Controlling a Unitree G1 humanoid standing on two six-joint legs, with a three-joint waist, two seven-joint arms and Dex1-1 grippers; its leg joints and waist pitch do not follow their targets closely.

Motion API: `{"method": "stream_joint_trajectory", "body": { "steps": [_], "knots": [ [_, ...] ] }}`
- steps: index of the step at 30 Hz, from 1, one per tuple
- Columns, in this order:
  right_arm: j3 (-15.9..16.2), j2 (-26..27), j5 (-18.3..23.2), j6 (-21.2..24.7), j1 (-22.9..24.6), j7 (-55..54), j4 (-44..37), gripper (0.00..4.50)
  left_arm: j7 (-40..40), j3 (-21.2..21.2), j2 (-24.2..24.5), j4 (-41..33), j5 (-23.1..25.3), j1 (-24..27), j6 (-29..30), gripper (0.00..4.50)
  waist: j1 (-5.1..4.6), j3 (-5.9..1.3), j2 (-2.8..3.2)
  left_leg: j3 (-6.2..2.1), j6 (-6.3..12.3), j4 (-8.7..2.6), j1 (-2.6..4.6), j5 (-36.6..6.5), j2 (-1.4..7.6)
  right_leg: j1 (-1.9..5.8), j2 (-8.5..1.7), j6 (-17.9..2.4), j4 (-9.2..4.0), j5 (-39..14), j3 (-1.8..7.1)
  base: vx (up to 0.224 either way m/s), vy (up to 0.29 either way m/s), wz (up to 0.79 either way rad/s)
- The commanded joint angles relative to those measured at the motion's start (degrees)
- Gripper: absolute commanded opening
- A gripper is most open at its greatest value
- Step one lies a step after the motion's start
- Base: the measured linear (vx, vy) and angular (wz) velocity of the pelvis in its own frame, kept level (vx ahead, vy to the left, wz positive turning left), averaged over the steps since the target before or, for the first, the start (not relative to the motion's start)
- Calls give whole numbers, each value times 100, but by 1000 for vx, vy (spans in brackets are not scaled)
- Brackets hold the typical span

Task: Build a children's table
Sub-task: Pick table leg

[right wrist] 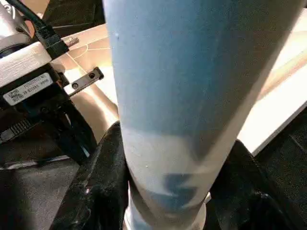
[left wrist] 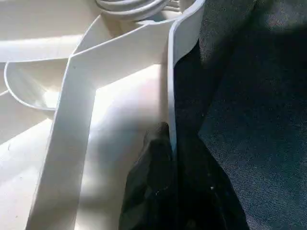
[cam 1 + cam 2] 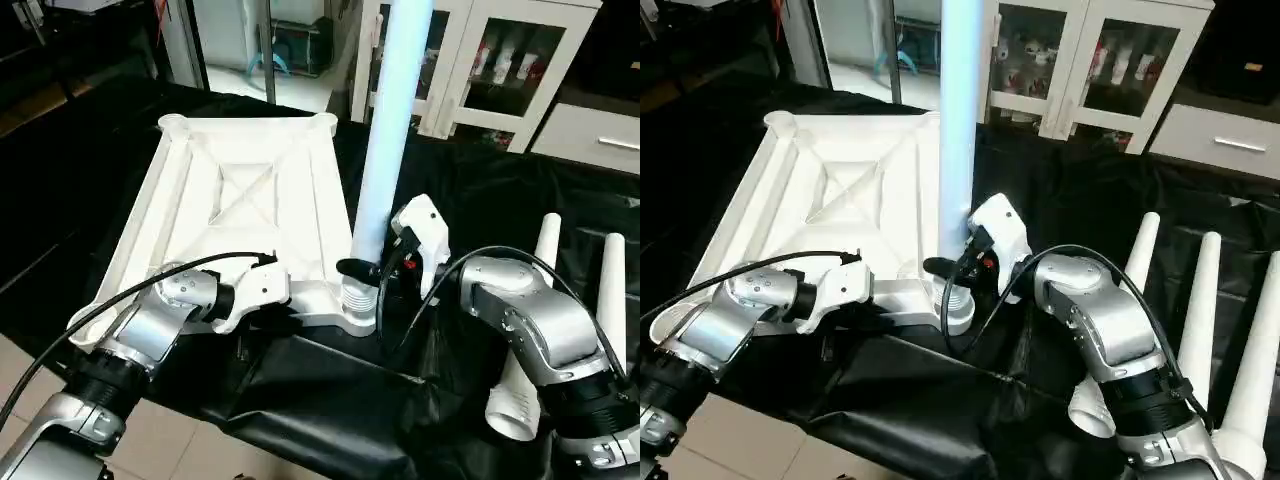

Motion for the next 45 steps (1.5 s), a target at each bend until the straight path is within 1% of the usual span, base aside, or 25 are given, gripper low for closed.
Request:
{"method": "stream_joint_trajectory", "body": {
  "steps": [1, 7, 9, 12, 16, 18, 20, 22, 23, 25, 26, 30, 31, 32, 33, 36, 38, 39, 40, 42, 44, 45],
  "knots": [
    [199, -85, -80, 176, 135, 49, 159, 185, 133, -123, -165, 102, -110, 234, 20, 0, 7, -276, -126, -138, 255, -469, -19, -323, 414, 273, -532, -1160, -424, -1121, 320, 0, 0, 0],
    [198, -90, -2, 349, 156, 136, 135, 185, 103, -131, -134, 69, -79, 267, 38, 0, 4, -279, -132, -147, 236, -482, -10, -392, 423, 263, -526, -1164, -424, -1116, 315, 0, 0, 0],
    [165, -138, 140, 513, 168, 240, 2, 185, 88, -113, -125, 35, -67, 290, 64, 0, 9, -283, -141, -154, 214, -487, -4, -459, 433, 266, -532, -1162, -427, -1129, 317, 0, 0, 0],
    [202, -255, 161, 609, 206, 331, -139, 185, 77, -100, -127, 13, -57, 304, 83, 0, 16, -292, -152, -150, 204, -486, 0, -430, 432, 272, -530, -1171, -418, -1047, 317, 0, 0, 0],
    [171, -374, 191, 693, 258, 408, -282, 184, 69, -92, -131, 13, -39, 300, 91, 0, 26, -294, -170, -145, 269, -472, -22, -347, 422, 286, -539, -1186, -414, -957, 322, 0, 0, 0],
    [164, -391, 152, 676, 253, 399, -258, 184, 66, -84, -139, 12, -31, 297, 94, 0, 22, -281, -152, -150, 244, -482, -11, -451, 428, 266, -538, -1164, -436, -1154, 319, 0, 0, 0],
    [169, -401, 136, 681, 236, 386, -231, 184, 53, -83, -137, 26, -24, 288, 88, 0, 13, -283, -163, -150, 211, -483, -8, -505, 428, 263, -536, -1145, -449, -1264, 319, 0, 0, 0],
    [158, -389, 183, 726, 206, 365, -214, 184, 50, -84, -138, 51, -9, 272, 74, 0, 11, -285, -155, -153, 195, -487, -7, -487, 429, 260, -531, -1143, -443, -1235, 319, 0, 0, 0],
    [162, -373, 178, 726, 183, 353, -185, 184, 50, -81, -138, 69, -1, 261, 68, 0, 11, -289, -143, -153, 199, -484, -9, -439, 428, 263, -531, -1172, -435, -1117, 320, 0, 0, 0],
    [169, -340, 155, 705, 158, 339, -122, 184, 48, -78, -141, 85, 8, 251, 60, 0, 8, -289, -150, -154, 201, -484, -13, -436, 427, 268, -527, -1184, -429, -1080, 319, 0, 0, 0],
    [180, -309, 125, 660, 140, 332, -47, 184, 44, -76, -144, 98, 11, 239, 58, 0, 12, -286, -137, -153, 188, -486, -6, -483, 426, 262, -530, -1198, -437, -1121, 319, 0, 0, 0],
    [193, -195, 62, 536, 108, 293, 168, 184, 52, -70, -148, 146, 42, 204, 25, 0, 8, -285, -145, -151, 154, -485, -6, -536, 423, 259, -535, -1204, -447, -1199, 321, 0, 0, 0],
    [193, -135, 41, 477, 104, 258, 271, 184, 54, -67, -144, 167, 51, 188, 11, 0, 8, -286, -138, -153, 152, -488, -9, -539, 425, 262, -539, -1200, -446, -1188, 323, 0, 0, 0],
    [192, -123, 37, 465, 103, 251, 294, 184, 54, -67, -143, 171, 52, 185, 10, 0, 1, -281, -146, -153, 152, -490, -12, -558, 424, 257, -535, -1199, -449, -1211, 321, 0, 0, 0],
    [192, -71, 20, 420, 112, 219, 403, 184, 50, -62, -132, 165, 51, 189, 6, 0, 6, -280, -134, -154, 138, -493, -7, -578, 424, 257, -537, -1191, -454, -1256, 322, 0, 0, 0],
    [176, 5, 33, 400, 161, 187, 583, 184, 52, -53, -115, 146, 49, 216, 2, 0, -3, -272, -140, -158, 108, -502, -6, -674, 425, 254, -536, -1156, -469, -1402, 323, 0, 0, 0],
    [164, 21, 39, 403, 177, 173, 620, 184, 55, -50, -111, 142, 49, 222, 3, 0, -18, -253, -134, -170, 65, -527, 0, -854, 431, 239, -533, -1094, -496, -1663, 324, 0, 0, 0],
    [131, 44, 65, 417, 205, 161, 664, 184, 58, -45, -105, 133, 47, 234, 3, 0, -22, -257, -143, -172, 37, -526, 9, -911, 432, 238, -534, -1063, -502, -1733, 329, 0, 0, 0],
    [56, 62, 65, 387, 259, 117, 769, 184, 68, -37, -100, 125, 46, 252, -2, 0, -26, -255, -134, -177, 26, -534, 9, -941, 436, 231, -541, -1060, -508, -1764, 332, 0, 0, 0],
    [-4, 82, 80, 371, 288, 98, 831, 184, 73, -32, -99, 128, 47, 258, -11, 0, -29, -252, -141, -177, 12, -535, 13, -999, 436, 229, -544, -1047, -516, -1823, 333, 0, 0, 0],
    [-54, 103, 105, 372, 305, 78, 858, 184, 73, -29, -96, 128, 45, 262, -16, 0, -28, -256, -139, -179, 17, -539, 17, -994, 435, 229, -541, -1042, -519, -1819, 334, 0, 0, 0],
    [-143, 144, 145, 372, 333, 29, 899, 184, 74, -23, -93, 132, 43, 264, -23, 0, -30, -258, -147, -177, 24, -540, 12, -960, 434, 233, -537, -1038, -513, -1775, 336, 0, 0, 0]
  ]
}}
